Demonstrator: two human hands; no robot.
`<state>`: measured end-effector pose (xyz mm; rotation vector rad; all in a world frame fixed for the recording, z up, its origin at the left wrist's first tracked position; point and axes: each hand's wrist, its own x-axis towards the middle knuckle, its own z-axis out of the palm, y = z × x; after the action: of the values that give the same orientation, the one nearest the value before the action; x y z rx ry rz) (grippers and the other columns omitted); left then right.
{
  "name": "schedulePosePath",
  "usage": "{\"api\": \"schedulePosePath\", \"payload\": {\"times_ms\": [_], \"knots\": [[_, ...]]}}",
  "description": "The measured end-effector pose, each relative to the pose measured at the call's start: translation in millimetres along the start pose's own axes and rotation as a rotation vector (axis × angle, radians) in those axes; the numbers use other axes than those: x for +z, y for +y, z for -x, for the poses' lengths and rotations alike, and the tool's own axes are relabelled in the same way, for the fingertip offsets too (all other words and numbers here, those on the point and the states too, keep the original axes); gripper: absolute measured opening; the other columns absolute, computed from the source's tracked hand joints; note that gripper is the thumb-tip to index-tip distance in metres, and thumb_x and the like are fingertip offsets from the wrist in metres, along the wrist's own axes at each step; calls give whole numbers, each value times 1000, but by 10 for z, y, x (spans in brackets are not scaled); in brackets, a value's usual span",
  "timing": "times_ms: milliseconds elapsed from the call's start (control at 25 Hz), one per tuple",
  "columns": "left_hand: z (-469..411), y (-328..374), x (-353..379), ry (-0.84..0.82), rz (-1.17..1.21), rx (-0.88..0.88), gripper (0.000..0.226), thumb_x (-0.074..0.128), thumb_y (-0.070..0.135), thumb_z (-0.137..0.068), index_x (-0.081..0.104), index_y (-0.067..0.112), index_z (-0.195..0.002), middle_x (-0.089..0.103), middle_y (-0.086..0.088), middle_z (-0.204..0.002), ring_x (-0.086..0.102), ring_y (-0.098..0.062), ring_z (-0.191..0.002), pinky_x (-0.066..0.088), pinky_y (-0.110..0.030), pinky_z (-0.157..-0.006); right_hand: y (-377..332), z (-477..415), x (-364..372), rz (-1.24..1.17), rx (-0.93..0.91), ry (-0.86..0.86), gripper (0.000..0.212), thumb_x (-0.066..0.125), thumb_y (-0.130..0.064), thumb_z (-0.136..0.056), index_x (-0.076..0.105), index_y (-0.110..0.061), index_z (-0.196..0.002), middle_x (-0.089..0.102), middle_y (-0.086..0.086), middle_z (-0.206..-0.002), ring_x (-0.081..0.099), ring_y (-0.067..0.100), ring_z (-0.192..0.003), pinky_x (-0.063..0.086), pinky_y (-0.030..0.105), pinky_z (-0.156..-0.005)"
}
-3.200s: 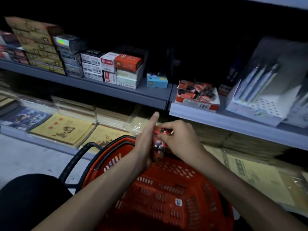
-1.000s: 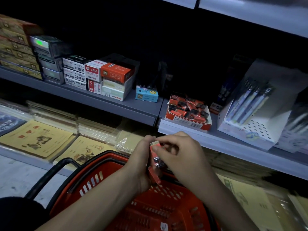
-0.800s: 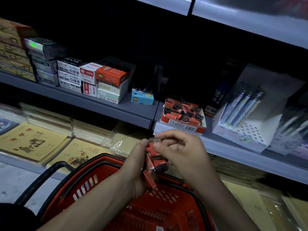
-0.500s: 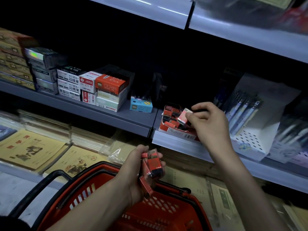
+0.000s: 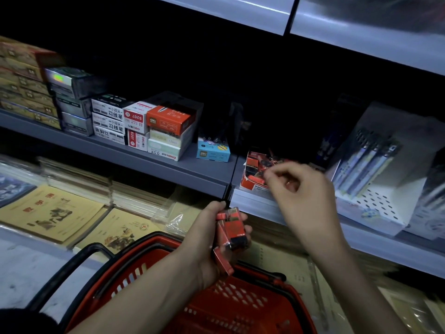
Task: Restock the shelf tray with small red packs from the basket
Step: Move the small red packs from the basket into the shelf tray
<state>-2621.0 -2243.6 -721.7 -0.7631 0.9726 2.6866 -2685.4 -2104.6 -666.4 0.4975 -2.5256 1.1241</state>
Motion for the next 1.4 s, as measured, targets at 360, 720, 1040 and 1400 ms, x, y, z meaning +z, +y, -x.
{"api": "schedulePosePath", "payload": {"times_ms": [360,720,1040,1400], "knots": [[42,-153,-70,54,-52,-47,50,45,42,-102,66,12,-68,61,-4,-60,48,-11,-41,32,-17,-37,-156,636,33,-59,120,-494,28,83,-30,-81,73,-40,-105,67,-5,-85,57,13,-61,51,29,-61],[87,-78,-29,19,64,-50,46,48,35,-104,64,-3,-85,63,-18,-65,60,-20,-45,53,-21,-40,-58,252,-246,-453,278,-205,17,83,-25,-82,73,-21,-95,77,0,-85,71,16,-67,59,26,-66],[22,-31,-44,22,68,-60,45,49,36,-104,64,-4,-91,63,-20,-73,60,-21,-49,51,-21,-39,514,-422,-1,184,131,84,17,76,-41,-88,78,-25,-89,70,-6,-76,66,13,-75,51,30,-65],[47,-61,-50,-30,-16,-57,51,42,45,-106,64,4,-86,63,-13,-71,56,-17,-46,27,-11,-26,24,312,-77,-106,48,-124,7,70,-31,-92,77,-31,-89,66,-7,-72,53,-2,-61,39,12,-56]]}}
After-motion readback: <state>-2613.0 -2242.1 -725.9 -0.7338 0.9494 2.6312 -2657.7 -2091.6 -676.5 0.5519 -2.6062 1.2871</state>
